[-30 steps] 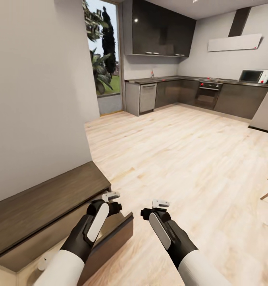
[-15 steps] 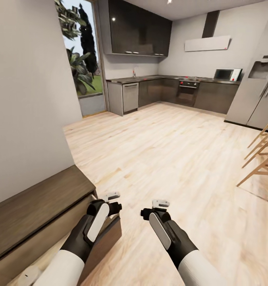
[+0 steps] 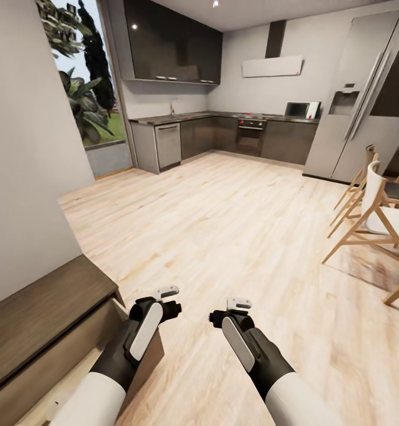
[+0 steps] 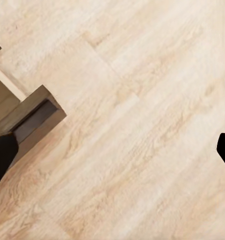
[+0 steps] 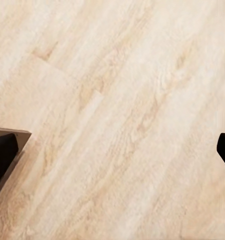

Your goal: Place each of the two pumpkins and all three candles from the living room inside a cabinet in the living room (use any cabinet), then make sure every cabinet is closed, and position the cauldron so it is next to a table in the living room.

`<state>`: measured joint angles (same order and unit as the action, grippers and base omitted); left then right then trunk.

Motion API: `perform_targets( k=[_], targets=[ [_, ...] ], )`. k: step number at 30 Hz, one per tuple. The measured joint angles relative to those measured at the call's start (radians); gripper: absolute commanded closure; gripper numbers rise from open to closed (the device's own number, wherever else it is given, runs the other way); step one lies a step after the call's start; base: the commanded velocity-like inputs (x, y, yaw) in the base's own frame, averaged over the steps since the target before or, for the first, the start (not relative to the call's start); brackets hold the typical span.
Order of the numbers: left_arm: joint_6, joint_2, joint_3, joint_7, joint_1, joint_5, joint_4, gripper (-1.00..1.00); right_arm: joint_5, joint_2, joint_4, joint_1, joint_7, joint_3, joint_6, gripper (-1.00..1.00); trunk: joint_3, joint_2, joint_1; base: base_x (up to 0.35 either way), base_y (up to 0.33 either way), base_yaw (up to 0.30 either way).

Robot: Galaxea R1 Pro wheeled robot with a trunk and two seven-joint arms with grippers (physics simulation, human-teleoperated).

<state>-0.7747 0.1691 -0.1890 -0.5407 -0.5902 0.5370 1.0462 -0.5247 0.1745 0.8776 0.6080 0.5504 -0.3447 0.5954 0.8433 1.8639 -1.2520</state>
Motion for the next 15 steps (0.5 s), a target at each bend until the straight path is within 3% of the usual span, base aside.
perform_targets(
  k=[15],
  targets=[
    [0.000, 0.000, 0.005, -0.001, 0.000, 0.001, 0.000, -1.00, 0.000, 0.000, 0.000, 0.000, 0.000, 0.000, 0.000, -1.00, 0.000, 0.000, 0.000, 0.000, 0.000, -0.276]
  ],
)
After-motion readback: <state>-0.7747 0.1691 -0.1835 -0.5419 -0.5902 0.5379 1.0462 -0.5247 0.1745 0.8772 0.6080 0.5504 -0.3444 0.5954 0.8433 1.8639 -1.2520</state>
